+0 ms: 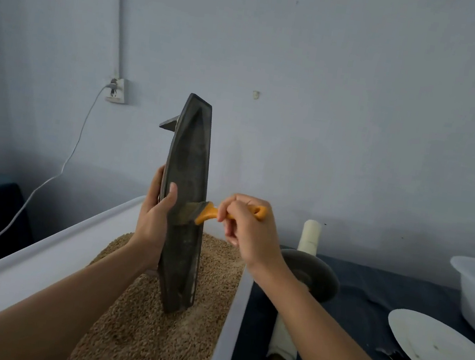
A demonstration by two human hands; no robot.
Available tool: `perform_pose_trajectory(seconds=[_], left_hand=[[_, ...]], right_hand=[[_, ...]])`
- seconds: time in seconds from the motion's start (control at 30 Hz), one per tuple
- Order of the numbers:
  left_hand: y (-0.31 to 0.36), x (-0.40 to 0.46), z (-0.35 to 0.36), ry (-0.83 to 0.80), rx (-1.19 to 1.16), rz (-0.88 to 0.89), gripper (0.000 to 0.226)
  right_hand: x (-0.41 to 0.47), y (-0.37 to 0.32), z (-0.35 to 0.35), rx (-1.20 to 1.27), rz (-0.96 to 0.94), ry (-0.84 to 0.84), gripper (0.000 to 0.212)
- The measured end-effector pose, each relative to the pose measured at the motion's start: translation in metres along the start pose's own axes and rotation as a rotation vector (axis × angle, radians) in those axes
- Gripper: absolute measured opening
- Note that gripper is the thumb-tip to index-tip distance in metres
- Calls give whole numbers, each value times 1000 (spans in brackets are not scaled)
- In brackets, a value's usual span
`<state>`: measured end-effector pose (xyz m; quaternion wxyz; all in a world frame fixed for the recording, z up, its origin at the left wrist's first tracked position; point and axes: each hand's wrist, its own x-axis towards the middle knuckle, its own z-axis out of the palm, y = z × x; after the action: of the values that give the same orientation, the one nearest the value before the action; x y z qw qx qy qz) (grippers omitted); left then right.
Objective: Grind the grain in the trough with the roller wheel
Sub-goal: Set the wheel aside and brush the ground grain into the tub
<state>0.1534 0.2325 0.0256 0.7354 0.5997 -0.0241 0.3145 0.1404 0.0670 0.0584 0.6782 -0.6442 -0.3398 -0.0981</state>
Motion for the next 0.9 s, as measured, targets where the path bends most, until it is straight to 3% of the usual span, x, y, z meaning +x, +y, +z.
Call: perform_pose_trajectory(seconds=[0.23,0.47,0.7,0.8,0.9], left_hand=[[2,2,-2,33,-8,7,42],[2,4,-4,73,-29,-5,44],[4,7,-8,103,-42,25,43],[4,8,-9,120,-47,31,43],[4,8,-9,138,-49,34,43]], right_hand=[[-32,23,-7,7,166,-30,36],[-39,17,-16,220,158,186,39],[-48,26,-24,8,255,167,41],[-45,19,-24,88,167,207,40],[-44,18,-19,101,184,107,40]])
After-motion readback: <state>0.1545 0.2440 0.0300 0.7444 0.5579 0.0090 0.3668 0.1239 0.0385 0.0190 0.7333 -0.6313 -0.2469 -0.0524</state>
